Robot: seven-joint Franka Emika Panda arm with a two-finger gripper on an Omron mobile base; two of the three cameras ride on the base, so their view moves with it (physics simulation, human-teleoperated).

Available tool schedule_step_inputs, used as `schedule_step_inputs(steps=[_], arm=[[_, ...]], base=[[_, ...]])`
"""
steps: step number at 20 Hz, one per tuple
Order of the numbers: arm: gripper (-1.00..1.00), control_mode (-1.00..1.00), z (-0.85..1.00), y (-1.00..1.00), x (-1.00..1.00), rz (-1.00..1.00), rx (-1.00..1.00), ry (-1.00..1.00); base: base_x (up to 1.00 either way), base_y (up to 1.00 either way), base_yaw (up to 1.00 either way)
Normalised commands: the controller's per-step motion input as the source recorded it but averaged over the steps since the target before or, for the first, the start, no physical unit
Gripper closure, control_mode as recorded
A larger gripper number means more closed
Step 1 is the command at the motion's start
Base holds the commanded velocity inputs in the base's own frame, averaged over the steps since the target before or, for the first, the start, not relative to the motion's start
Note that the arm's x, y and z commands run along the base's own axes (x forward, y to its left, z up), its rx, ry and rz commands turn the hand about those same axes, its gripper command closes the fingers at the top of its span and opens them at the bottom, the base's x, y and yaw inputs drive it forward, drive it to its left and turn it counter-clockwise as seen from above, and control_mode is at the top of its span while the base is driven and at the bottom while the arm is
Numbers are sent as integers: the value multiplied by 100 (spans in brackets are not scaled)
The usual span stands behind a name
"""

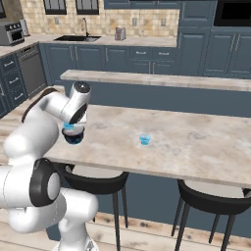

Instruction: Stack the yogurt containers by placing the smaller containers on top of the larger containers.

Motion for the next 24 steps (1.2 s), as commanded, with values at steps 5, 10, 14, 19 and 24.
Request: schedule_step_inputs(steps=[5, 10, 14, 19, 24], arm=[[100, -100, 0, 33, 20, 0, -1, -2], [100, -100, -2, 14, 20, 0, 0, 0], [100, -100, -2, 6, 7, 0, 0, 0], [100, -100, -5, 6, 4, 0, 0, 0], [100, -100, -11, 13, 2, 0, 0, -3]], base=[[0, 0, 0], [0, 0, 0], [0, 0, 0], [0, 0, 0], [0, 0, 0]])
